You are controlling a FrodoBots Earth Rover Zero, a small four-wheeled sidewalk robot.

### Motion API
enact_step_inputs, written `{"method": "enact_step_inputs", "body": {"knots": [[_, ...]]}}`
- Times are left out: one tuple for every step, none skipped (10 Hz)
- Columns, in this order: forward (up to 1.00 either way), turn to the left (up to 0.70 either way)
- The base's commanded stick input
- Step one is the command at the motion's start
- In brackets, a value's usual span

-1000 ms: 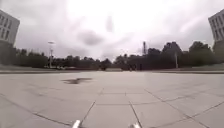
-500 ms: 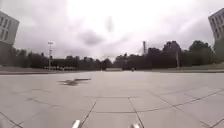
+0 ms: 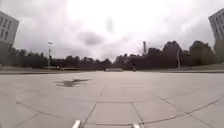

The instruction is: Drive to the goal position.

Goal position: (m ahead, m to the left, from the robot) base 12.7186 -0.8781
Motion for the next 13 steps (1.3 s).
{"method": "enact_step_inputs", "body": {"knots": [[0.70, 0.00], [0.70, 0.00], [0.70, 0.00], [0.70, 0.00], [0.70, 0.00], [0.70, 0.00], [0.70, 0.00], [0.70, 0.00], [0.70, 0.00], [0.70, 0.00], [0.70, 0.00], [0.70, 0.00], [0.70, 0.00]]}}
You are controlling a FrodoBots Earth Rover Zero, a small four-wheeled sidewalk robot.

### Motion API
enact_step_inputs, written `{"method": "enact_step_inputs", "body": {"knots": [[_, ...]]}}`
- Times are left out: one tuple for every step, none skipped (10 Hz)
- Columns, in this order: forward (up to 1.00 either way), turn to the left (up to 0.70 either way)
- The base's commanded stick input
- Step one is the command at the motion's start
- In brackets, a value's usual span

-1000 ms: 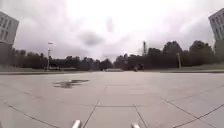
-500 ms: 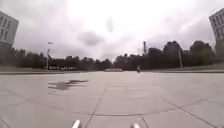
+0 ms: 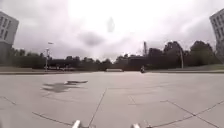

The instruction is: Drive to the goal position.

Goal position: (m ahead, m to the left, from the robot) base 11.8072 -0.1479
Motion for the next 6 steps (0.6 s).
{"method": "enact_step_inputs", "body": {"knots": [[0.70, 0.00], [0.70, 0.00], [0.70, 0.00], [0.70, 0.00], [0.70, 0.00], [0.70, 0.00]]}}
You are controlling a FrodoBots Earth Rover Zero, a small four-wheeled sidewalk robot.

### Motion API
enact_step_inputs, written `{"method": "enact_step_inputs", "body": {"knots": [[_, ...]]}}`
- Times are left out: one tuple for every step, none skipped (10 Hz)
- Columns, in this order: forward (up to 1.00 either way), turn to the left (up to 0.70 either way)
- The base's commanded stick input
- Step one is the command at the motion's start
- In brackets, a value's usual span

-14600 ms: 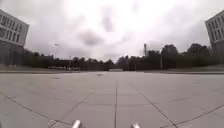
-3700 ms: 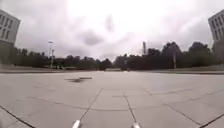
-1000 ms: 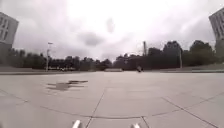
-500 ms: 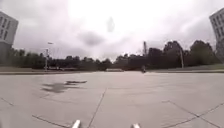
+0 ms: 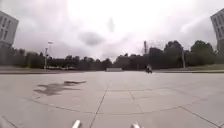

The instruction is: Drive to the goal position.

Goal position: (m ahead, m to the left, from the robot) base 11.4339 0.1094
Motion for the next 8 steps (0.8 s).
{"method": "enact_step_inputs", "body": {"knots": [[0.70, 0.00], [0.70, 0.00], [0.70, 0.00], [0.70, 0.00], [0.70, 0.00], [0.70, 0.00], [0.70, 0.00], [0.70, 0.00]]}}
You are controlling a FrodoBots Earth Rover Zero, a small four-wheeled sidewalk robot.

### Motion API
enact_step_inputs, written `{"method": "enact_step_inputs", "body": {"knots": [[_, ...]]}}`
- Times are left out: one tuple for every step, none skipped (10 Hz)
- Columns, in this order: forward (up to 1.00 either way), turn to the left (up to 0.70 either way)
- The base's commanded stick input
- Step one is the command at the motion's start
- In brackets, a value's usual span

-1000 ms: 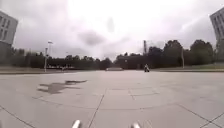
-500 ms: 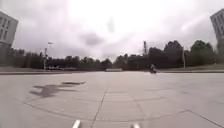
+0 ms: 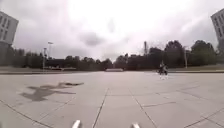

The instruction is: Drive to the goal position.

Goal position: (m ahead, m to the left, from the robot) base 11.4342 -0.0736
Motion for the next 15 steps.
{"method": "enact_step_inputs", "body": {"knots": [[0.70, 0.00], [0.70, 0.00], [0.70, 0.00], [0.70, 0.00], [0.70, 0.00], [0.70, 0.00], [0.70, 0.00], [0.70, 0.00], [0.70, 0.00], [0.70, 0.00], [0.70, 0.00], [0.70, 0.00], [0.70, 0.00], [0.70, 0.00], [0.70, 0.00]]}}
